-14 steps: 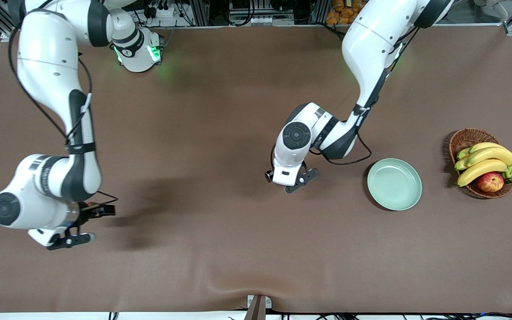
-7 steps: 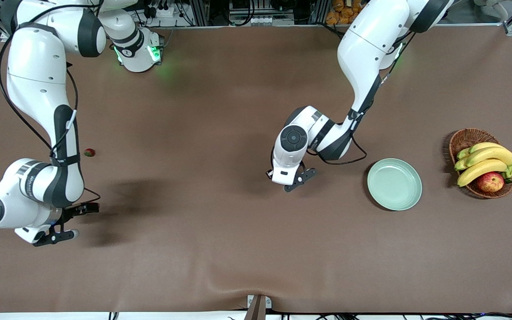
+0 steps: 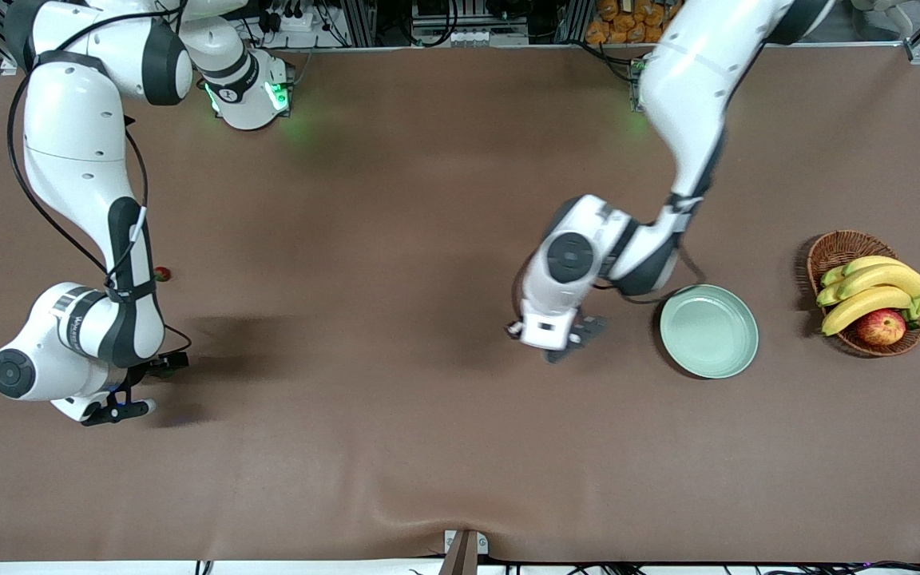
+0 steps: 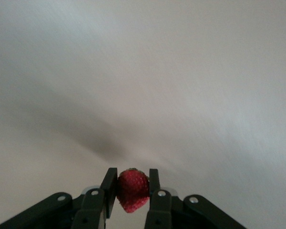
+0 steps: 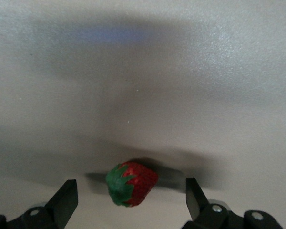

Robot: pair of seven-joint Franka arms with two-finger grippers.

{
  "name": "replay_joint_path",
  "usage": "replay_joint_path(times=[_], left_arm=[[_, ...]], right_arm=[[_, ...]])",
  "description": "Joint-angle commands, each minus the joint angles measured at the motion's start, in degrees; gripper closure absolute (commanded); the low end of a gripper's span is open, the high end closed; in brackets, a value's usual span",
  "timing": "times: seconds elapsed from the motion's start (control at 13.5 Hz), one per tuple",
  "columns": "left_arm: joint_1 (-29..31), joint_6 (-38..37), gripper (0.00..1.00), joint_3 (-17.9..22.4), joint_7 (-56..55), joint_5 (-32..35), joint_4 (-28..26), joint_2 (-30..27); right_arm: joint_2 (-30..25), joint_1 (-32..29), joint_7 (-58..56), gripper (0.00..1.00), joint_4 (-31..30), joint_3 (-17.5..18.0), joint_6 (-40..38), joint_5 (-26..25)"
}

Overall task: Collect all strawberries into plate
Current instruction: 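Grasp the second strawberry with the right gripper while the left gripper carries, then lower the strawberry onto the green plate and open the left gripper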

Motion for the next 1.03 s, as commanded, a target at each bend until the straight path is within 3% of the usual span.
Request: replay_joint_path(times=[0.0,0.37,0.44,0.52,0.59,0.96], left_arm=[[7.3,-1.9,1.00,-0.7,8.6,1.2,-9.0,-8.2],[18.9,-1.9,1.00,-0.7,27.5,1.2,-14.9,-10.5],[20.0,-1.9,1.00,-0.5,29.8,1.2,-15.4,-10.3],[22.0,-1.8,1.00,-0.6,31.5,1.5,-15.6,-9.8],[22.9,-1.3,1.00,-0.6,33.0,2.5,-16.2,-9.6],[27.5,2.2,1.00,-0.7,34.2,13.4,-17.5,-7.0]], right_arm=[[-1.0,-0.3,-0.7,0.00,-1.3,0.7,2.7,-0.6],[-1.1,-0.2,-0.7,0.00,-1.2,0.7,3.1,-0.6],[-1.1,-0.4,-0.7,0.31,-1.2,0.8,3.0,-0.5],[-1.1,-0.4,-0.7,0.75,-1.2,0.7,2.8,-0.3],[-1.1,-0.4,-0.7,1.00,-1.2,0.8,2.5,-0.3],[-1.6,0.1,-0.7,1.00,-1.0,0.8,2.2,-0.3]])
